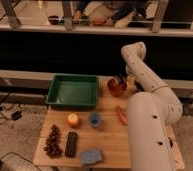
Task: Wipe red bowl with brush
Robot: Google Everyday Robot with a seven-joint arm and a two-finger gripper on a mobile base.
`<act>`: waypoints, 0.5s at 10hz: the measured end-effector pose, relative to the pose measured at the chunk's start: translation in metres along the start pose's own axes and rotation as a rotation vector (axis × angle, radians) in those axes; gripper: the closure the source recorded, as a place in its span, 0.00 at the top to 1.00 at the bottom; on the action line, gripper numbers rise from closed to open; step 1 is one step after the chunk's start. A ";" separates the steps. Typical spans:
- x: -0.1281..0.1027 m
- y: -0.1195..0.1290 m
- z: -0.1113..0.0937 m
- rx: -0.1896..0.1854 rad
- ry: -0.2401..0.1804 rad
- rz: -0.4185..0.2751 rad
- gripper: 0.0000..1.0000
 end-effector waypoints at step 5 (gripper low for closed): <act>-0.027 0.004 -0.009 0.026 -0.016 -0.044 0.00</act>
